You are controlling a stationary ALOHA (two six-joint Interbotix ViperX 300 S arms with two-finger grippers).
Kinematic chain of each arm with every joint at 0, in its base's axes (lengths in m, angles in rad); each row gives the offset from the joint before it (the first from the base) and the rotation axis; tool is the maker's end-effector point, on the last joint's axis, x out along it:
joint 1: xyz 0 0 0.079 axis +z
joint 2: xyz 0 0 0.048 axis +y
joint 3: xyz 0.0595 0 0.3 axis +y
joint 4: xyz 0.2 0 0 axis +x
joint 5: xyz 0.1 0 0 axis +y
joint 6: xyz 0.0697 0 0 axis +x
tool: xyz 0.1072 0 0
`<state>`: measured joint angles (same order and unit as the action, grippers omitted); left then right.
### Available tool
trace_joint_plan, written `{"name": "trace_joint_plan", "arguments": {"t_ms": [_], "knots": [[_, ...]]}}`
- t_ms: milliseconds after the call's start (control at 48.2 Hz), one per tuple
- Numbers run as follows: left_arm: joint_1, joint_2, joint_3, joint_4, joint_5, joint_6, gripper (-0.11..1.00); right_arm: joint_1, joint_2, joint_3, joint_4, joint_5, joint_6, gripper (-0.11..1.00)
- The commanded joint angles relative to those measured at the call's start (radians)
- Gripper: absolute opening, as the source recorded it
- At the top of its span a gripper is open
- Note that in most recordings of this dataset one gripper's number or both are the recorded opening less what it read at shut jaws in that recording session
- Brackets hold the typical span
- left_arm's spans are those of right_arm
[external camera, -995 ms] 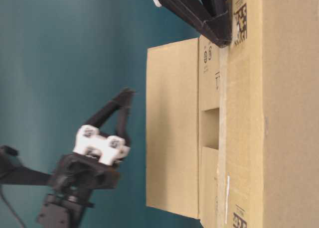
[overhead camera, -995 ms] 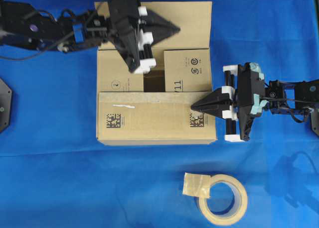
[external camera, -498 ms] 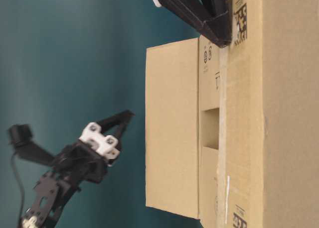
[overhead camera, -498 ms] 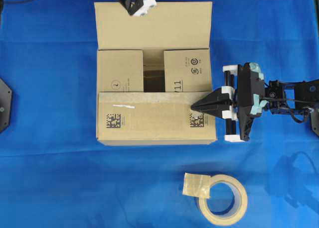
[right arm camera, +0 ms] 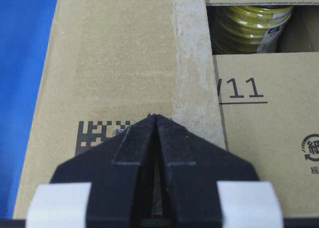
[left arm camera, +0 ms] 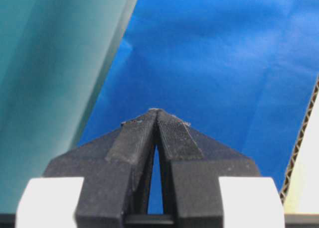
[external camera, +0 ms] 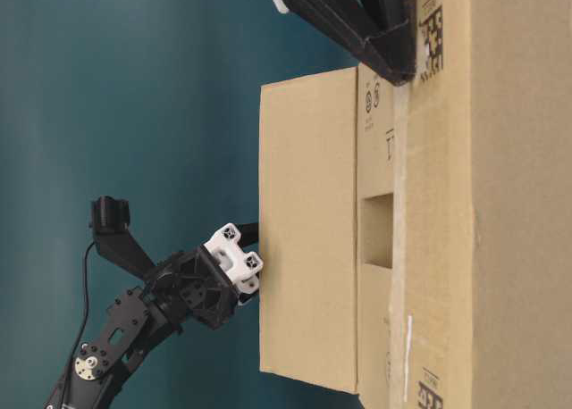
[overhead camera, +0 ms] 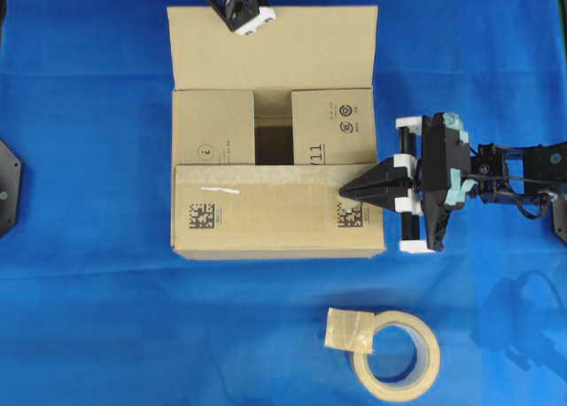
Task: Close the cardboard box.
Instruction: 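Fold the back flap forward over the box with the left gripper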
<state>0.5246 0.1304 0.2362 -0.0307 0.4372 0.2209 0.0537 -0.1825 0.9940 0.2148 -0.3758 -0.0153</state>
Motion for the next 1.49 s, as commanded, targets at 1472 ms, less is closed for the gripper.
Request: {"name": "trace_joint_plan", "arguments": {"t_ms": [1472], "knots": [[-0.348, -0.215, 0.219, -0.003, -0.002, -0.192, 0.00, -0.026, -0.009, -0.018, 0.000, -0.009, -0.002, 0.00]]}}
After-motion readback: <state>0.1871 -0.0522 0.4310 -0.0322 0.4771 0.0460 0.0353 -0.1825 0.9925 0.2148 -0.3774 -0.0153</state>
